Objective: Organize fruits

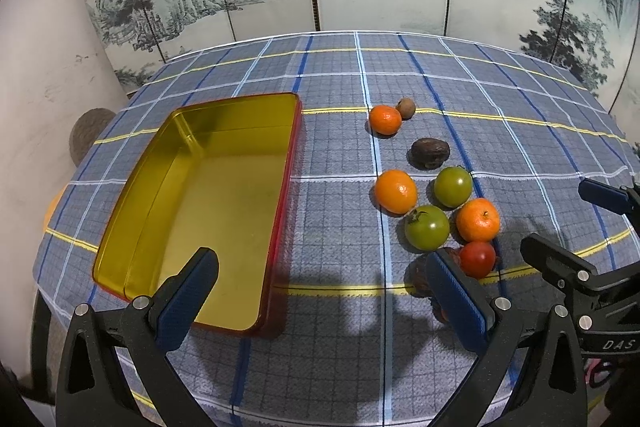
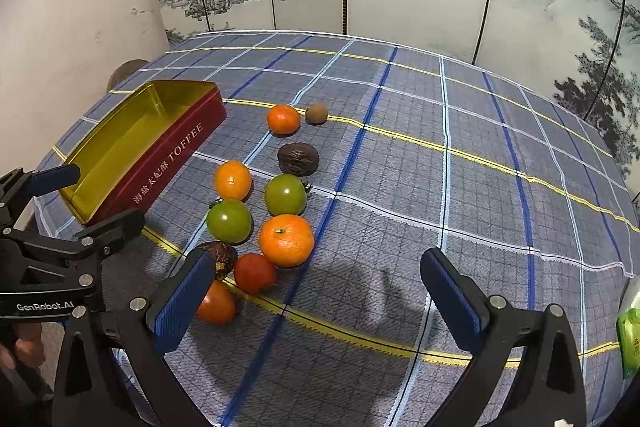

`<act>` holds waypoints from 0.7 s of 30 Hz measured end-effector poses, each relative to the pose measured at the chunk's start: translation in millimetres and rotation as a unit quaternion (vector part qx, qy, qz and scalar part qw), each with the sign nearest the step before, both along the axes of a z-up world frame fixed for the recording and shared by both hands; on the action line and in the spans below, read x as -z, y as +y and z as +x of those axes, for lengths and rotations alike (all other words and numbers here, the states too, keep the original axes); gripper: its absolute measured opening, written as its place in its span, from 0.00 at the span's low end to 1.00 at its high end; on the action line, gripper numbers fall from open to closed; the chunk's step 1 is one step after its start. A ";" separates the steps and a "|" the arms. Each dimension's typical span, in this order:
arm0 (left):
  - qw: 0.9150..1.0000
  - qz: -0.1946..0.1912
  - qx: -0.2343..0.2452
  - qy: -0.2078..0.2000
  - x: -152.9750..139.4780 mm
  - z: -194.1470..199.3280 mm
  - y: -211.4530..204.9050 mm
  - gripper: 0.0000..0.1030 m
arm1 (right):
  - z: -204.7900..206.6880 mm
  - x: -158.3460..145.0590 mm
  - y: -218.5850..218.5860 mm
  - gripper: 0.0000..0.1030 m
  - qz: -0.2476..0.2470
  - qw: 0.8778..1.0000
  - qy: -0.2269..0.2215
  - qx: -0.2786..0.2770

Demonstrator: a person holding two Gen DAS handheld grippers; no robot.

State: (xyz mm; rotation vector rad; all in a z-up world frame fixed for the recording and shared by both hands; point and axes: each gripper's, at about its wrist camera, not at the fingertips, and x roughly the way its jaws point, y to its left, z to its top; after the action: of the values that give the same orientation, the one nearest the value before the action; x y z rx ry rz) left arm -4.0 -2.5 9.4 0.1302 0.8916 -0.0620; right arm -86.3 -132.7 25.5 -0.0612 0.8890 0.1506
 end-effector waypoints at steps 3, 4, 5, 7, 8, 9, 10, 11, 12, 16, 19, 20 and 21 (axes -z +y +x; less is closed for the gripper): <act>1.000 -0.001 0.001 0.000 0.1 -1.3 -1.0 1.00 | -0.8 1.8 -3.2 0.98 0.002 1.000 0.001 0.003; 1.000 -0.001 0.002 0.000 0.3 -1.4 -0.4 1.00 | -0.8 2.5 -4.1 0.98 0.001 1.000 0.002 0.005; 1.000 -0.003 0.003 0.001 -0.8 -2.0 -2.1 1.00 | -0.5 4.3 -5.2 0.98 0.001 1.000 0.003 0.007; 1.000 -0.004 0.007 0.002 0.5 -4.2 -4.9 1.00 | -0.7 6.3 -8.2 0.98 0.002 1.000 0.005 0.011; 1.000 -0.005 0.010 0.002 0.5 -5.4 -6.4 1.00 | -0.6 7.7 -9.9 0.98 0.002 1.000 0.006 0.014; 1.000 -0.007 0.012 0.004 0.9 -6.3 -6.8 1.00 | -0.4 9.1 -11.3 0.98 0.002 1.000 0.007 0.016; 1.000 -0.008 0.014 0.005 1.5 -7.2 -7.6 1.00 | 0.0 10.8 -13.6 0.98 0.001 1.000 0.008 0.019; 1.000 -0.010 0.017 0.006 2.3 -7.9 -8.2 1.00 | 0.3 12.4 -15.3 0.99 0.001 1.000 0.009 0.023; 1.000 -0.011 0.020 0.009 2.7 -8.5 -10.6 1.00 | 1.3 14.9 -19.4 0.99 0.002 1.000 0.012 0.028; 0.999 -0.017 0.037 0.017 5.1 -11.9 -19.0 1.00 | 2.1 24.2 -34.1 0.99 0.003 0.998 0.021 0.053; 0.998 -0.026 0.053 0.032 9.7 -13.4 -25.7 1.00 | 2.0 32.5 -47.6 0.99 0.001 0.997 0.031 0.071; 0.997 -0.028 0.058 0.038 12.1 -13.5 -28.8 0.99 | 2.0 35.6 -51.6 0.99 0.001 0.996 0.035 0.076; 0.997 -0.030 0.062 0.043 13.9 -13.3 -30.9 0.99 | 1.4 38.1 -54.7 0.99 0.002 0.996 0.038 0.080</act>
State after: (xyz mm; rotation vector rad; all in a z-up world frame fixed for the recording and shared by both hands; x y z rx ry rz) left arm -17.3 -33.4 -4.5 0.1273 0.9656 -0.2109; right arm -84.9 -187.5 -12.5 0.0193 0.9652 0.0048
